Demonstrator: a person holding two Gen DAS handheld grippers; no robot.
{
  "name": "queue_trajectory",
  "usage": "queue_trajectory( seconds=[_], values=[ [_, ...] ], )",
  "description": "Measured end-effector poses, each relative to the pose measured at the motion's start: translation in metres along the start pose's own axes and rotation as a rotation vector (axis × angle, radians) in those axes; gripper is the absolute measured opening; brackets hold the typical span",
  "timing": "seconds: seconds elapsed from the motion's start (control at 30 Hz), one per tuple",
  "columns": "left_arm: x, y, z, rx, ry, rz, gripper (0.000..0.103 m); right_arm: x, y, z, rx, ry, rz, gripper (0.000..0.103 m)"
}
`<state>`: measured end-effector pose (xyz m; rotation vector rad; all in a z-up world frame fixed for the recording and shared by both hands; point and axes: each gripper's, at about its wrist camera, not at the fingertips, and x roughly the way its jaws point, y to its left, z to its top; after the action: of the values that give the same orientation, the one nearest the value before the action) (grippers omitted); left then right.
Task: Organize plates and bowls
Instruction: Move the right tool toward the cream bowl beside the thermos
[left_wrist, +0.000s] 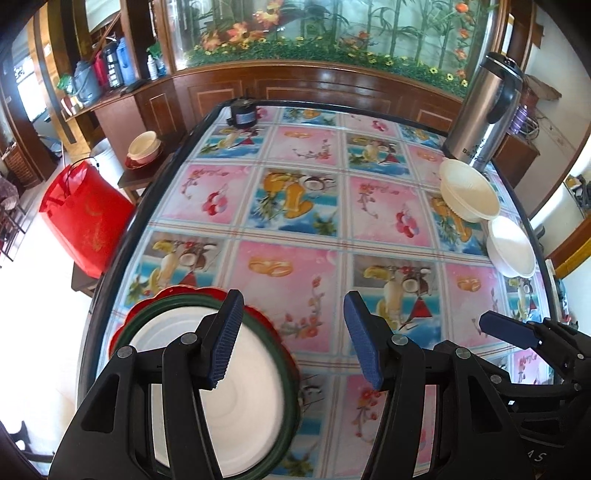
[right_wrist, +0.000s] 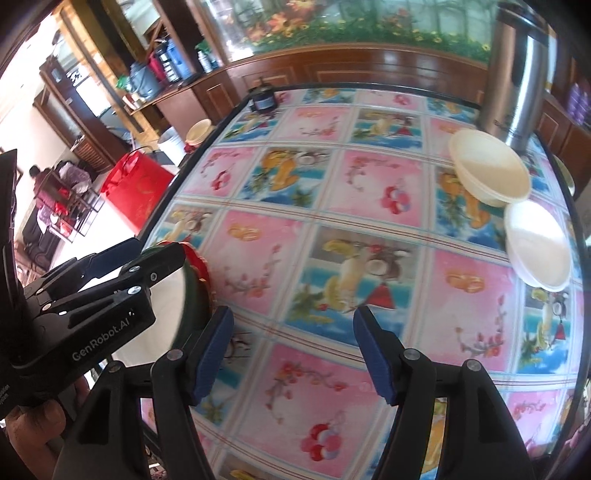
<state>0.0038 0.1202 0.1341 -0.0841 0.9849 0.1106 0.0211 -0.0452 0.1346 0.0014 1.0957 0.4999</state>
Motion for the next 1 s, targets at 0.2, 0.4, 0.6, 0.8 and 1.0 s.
queue_trajectory(
  seconds=[0.2, 0.4, 0.6, 0.8, 1.0],
  values=[
    [0.009, -0.029, 0.01, 0.031, 0.001, -0.029, 0.057, -0.007, -0.03, -0.001, 0.052, -0.005, -0.023, 0.068],
    [0.019, -0.059, 0.019, 0.065, 0.009, -0.053, 0.057, -0.011, -0.056, 0.0, 0.092, -0.008, -0.041, 0.07],
    [0.029, -0.086, 0.028, 0.088, 0.012, -0.07, 0.057, -0.014, -0.078, 0.003, 0.119, -0.011, -0.049, 0.07],
    [0.042, -0.108, 0.036, 0.103, 0.023, -0.077, 0.057, -0.014, -0.101, 0.007, 0.137, -0.011, -0.061, 0.071],
    [0.057, -0.126, 0.045, 0.107, 0.032, -0.075, 0.057, -0.01, -0.122, 0.013, 0.151, -0.009, -0.064, 0.071]
  ],
)
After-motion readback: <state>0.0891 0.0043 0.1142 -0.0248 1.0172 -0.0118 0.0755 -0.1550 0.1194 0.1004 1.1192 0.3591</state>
